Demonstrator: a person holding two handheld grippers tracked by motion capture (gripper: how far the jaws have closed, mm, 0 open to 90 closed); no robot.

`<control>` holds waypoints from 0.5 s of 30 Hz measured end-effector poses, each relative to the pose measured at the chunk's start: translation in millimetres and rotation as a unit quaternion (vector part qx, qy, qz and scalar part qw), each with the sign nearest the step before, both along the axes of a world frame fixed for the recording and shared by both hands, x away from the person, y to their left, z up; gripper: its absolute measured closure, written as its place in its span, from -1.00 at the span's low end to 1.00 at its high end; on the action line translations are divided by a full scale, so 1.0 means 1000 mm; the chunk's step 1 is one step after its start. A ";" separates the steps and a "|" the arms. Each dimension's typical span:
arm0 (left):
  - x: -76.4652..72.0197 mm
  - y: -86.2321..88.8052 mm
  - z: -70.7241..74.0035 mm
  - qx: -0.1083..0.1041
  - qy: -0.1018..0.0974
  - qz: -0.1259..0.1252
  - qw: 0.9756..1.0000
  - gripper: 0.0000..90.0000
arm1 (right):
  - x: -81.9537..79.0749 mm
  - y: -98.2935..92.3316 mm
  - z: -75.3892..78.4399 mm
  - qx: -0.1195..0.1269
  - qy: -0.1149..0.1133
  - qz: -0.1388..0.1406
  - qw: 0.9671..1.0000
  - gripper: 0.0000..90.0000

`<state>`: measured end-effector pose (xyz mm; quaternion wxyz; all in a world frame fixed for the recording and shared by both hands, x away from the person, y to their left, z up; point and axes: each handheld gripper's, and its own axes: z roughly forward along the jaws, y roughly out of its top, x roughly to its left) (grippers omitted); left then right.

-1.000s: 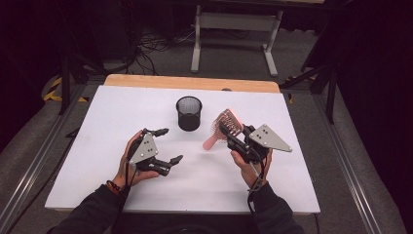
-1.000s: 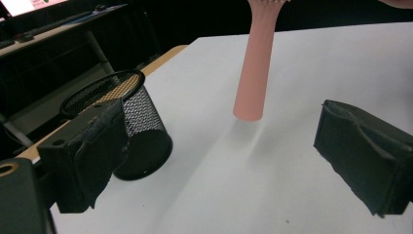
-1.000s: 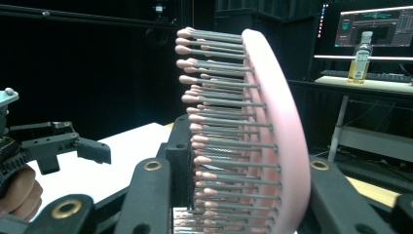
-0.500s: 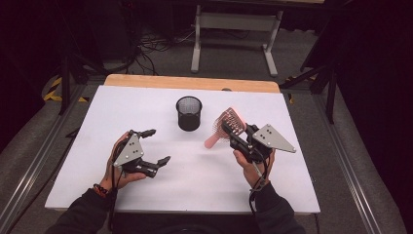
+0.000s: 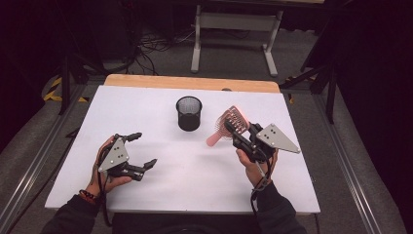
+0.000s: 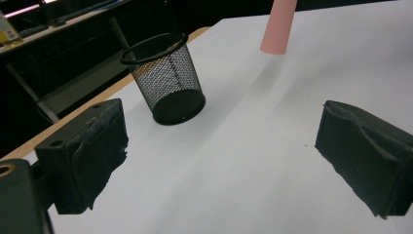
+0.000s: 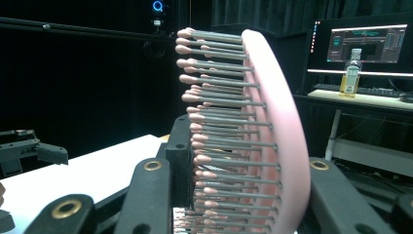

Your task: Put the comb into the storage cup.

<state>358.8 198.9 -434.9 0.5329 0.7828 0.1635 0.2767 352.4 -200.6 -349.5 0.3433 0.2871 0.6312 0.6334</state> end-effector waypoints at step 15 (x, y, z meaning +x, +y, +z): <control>-0.011 0.021 -0.008 -0.002 0.012 0.005 1.000 -0.88 | 0.000 -0.001 0.006 -0.003 -0.015 0.007 1.000 0.41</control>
